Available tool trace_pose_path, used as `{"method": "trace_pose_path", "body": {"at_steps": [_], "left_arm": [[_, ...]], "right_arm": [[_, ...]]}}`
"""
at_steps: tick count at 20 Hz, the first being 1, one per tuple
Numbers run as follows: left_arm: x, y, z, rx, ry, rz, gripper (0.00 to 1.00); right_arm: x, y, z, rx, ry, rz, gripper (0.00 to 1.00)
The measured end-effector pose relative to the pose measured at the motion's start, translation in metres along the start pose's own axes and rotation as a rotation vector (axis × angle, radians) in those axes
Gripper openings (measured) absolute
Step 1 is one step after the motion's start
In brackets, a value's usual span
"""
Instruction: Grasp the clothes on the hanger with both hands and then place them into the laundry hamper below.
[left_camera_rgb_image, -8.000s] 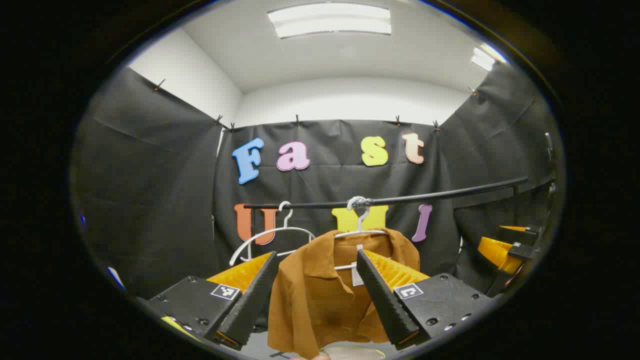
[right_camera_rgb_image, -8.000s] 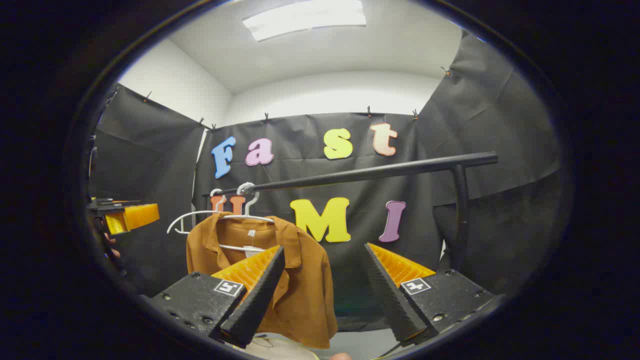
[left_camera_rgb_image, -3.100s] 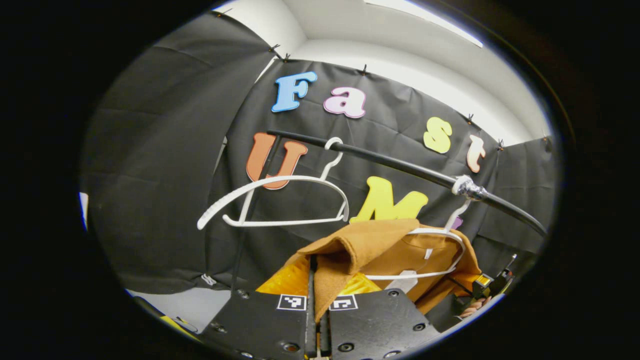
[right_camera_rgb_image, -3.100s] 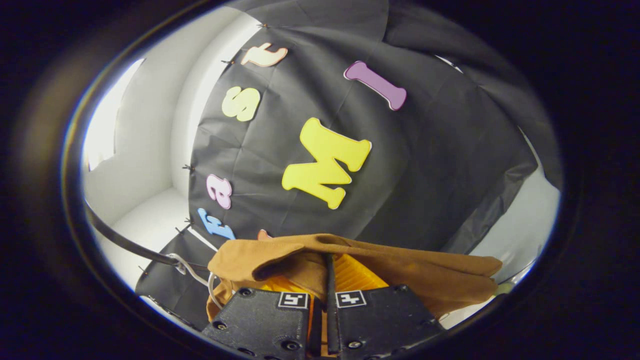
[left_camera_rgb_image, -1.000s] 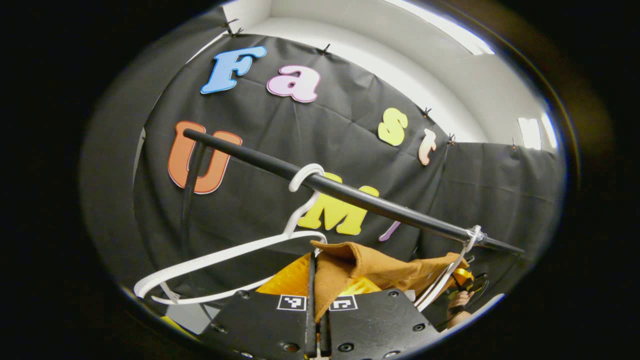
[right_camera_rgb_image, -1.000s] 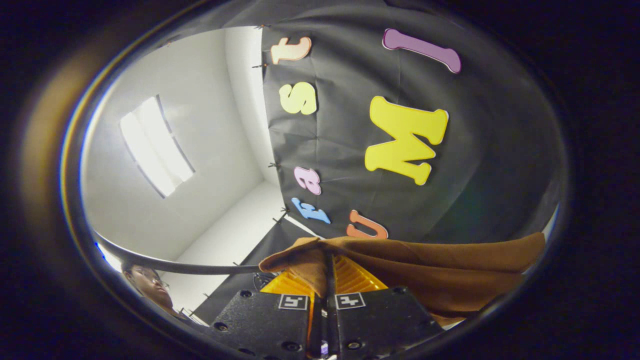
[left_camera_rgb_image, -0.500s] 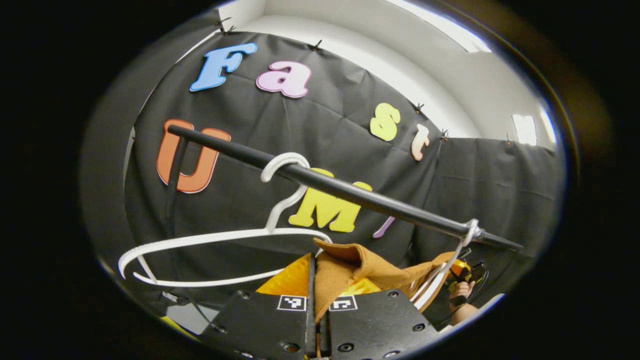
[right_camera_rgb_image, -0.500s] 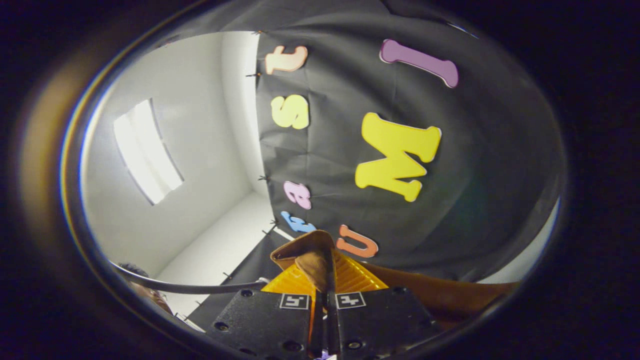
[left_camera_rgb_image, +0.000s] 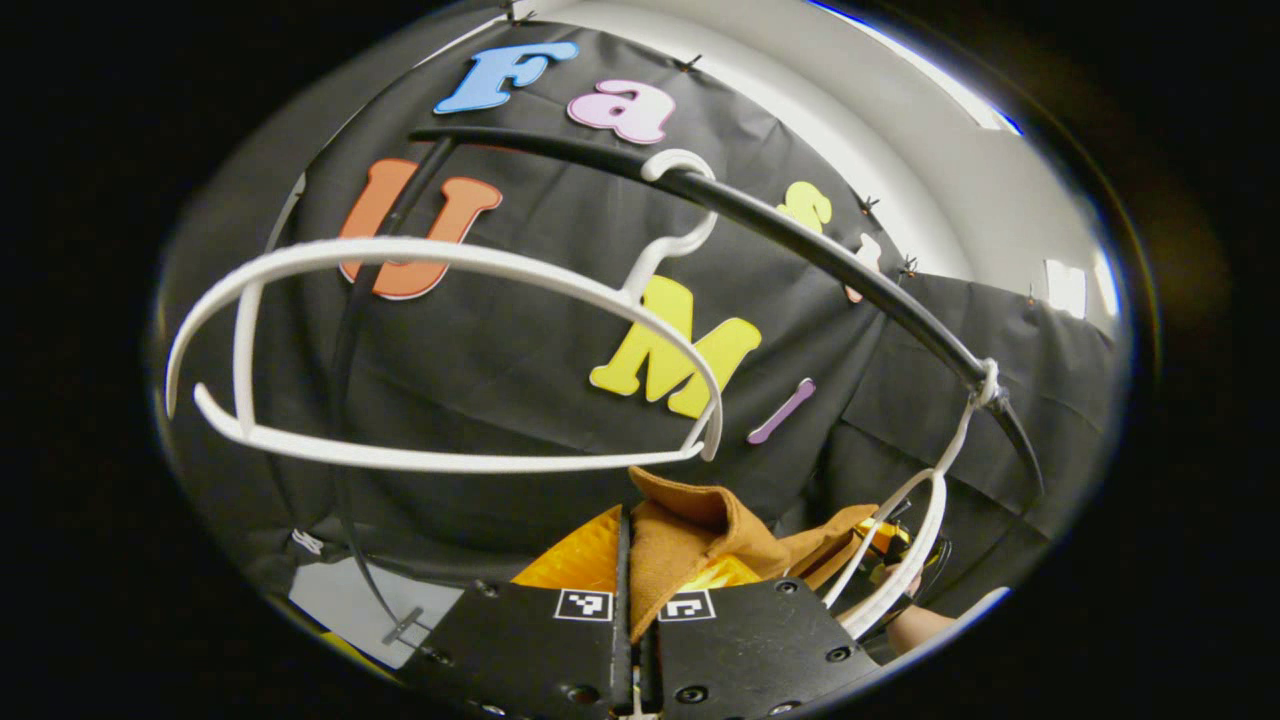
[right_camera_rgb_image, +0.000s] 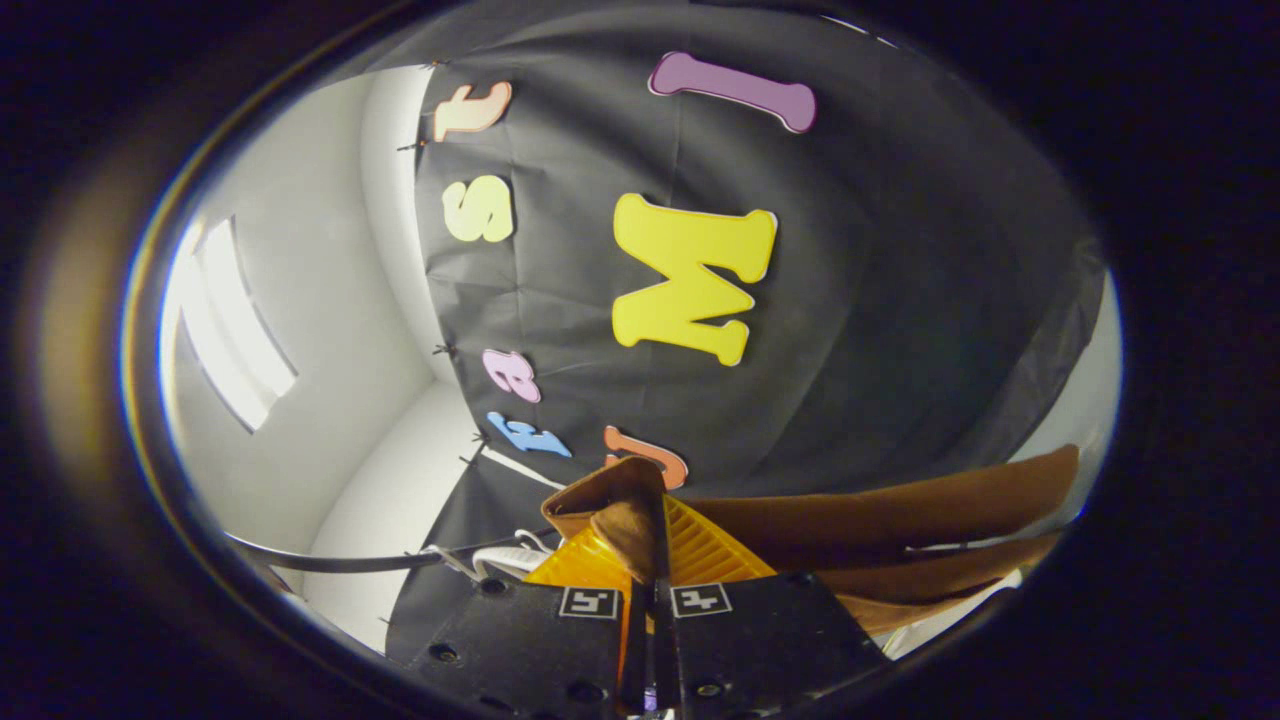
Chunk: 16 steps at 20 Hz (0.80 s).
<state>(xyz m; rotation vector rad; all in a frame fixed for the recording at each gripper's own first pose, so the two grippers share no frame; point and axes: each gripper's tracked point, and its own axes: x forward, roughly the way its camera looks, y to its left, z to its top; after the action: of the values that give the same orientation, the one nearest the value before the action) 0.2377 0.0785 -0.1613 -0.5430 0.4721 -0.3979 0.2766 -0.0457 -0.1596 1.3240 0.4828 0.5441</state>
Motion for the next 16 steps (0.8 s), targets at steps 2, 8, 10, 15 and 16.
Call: {"method": "trace_pose_path", "body": {"at_steps": [2,8,10,15,16], "left_arm": [[-0.008,0.003,-0.017,-0.039,0.011,0.010,0.07],[-0.036,0.010,-0.058,-0.148,0.014,0.050,0.07],[-0.045,0.009,-0.074,-0.169,0.025,0.063,0.07],[-0.069,-0.024,-0.110,-0.203,0.043,0.024,0.07],[-0.074,-0.034,-0.115,-0.206,0.043,0.010,0.07]], "right_arm": [[-0.005,-0.007,-0.015,0.009,0.026,-0.018,0.06],[-0.018,-0.018,-0.069,0.035,0.099,-0.044,0.06],[-0.025,-0.023,-0.090,0.046,0.121,-0.051,0.06],[-0.042,-0.020,-0.146,0.068,0.195,-0.050,0.06],[-0.044,-0.015,-0.158,0.068,0.208,-0.042,0.05]]}}
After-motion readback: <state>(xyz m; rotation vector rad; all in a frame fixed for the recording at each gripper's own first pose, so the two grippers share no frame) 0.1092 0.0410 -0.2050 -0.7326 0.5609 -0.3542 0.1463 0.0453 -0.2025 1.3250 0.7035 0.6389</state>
